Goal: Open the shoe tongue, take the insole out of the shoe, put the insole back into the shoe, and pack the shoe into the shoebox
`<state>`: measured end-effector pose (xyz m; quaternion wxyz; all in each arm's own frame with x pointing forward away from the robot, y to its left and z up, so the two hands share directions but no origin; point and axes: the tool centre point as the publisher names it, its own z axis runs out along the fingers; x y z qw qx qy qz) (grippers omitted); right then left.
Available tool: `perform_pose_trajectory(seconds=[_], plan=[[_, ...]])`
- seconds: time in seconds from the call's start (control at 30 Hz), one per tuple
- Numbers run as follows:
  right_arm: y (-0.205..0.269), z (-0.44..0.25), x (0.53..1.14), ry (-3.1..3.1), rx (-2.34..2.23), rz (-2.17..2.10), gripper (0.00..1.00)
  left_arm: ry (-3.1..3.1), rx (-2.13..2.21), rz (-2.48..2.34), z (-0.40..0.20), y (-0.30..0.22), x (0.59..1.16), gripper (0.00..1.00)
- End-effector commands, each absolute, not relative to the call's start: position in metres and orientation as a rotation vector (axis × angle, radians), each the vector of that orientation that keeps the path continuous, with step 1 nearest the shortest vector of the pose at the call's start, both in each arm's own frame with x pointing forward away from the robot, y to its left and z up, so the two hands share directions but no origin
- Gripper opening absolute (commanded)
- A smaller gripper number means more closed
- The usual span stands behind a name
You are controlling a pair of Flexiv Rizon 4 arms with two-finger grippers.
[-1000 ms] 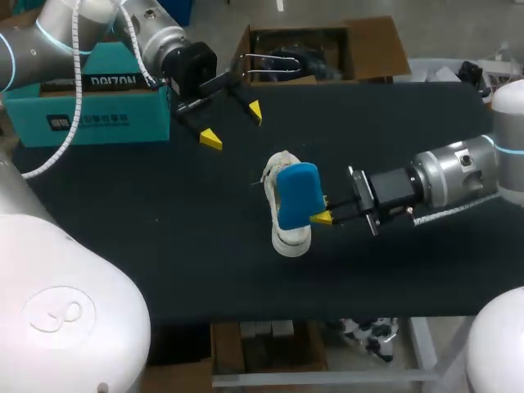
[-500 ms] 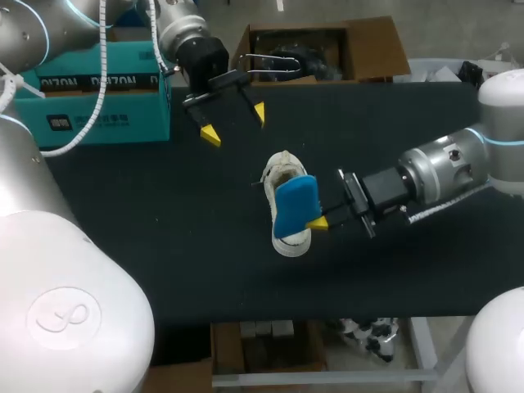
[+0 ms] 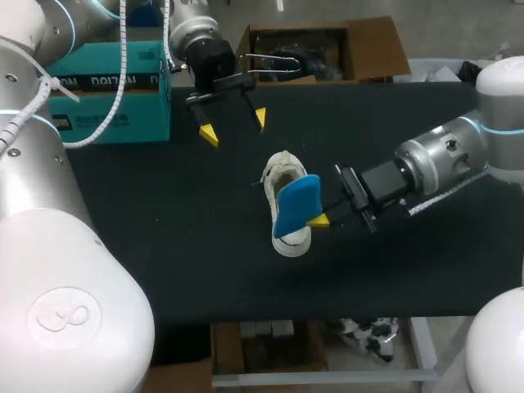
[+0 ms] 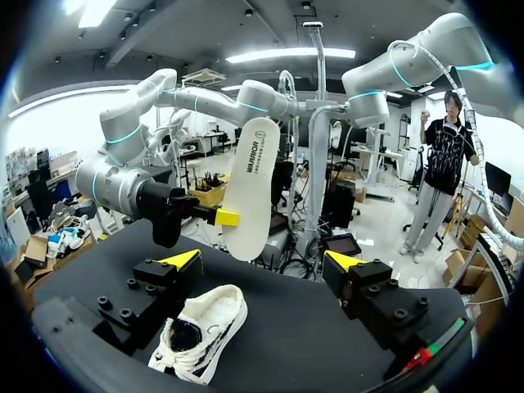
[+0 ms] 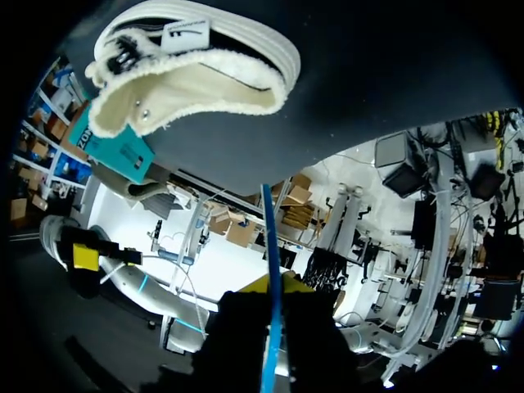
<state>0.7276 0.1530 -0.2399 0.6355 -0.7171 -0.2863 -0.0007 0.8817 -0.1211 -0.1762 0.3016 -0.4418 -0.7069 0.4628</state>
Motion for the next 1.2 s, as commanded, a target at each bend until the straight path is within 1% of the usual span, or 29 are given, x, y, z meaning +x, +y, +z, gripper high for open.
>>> perform_pose_trajectory(seconds=[0.03, 0.67, 0.9, 1.2], plan=[[0.152, -0.241, 0.729, -0.656, -1.634, 0.004, 0.00, -1.842, -1.184, 1.205, -0.177, -0.122, 0.887, 1.00], [0.152, -0.241, 0.729, -0.656, -1.634, 0.004, 0.00, -1.842, -1.184, 1.205, -0.177, -0.122, 0.887, 1.00], [0.156, -0.242, 0.734, -0.587, -1.669, -0.086, 0.00, -2.093, -1.117, 1.321, -0.167, -0.124, 0.846, 1.00], [0.158, -0.243, 0.744, -0.559, -1.693, -0.172, 0.00, -2.371, -0.919, 1.467, -0.172, -0.118, 0.815, 1.00]])
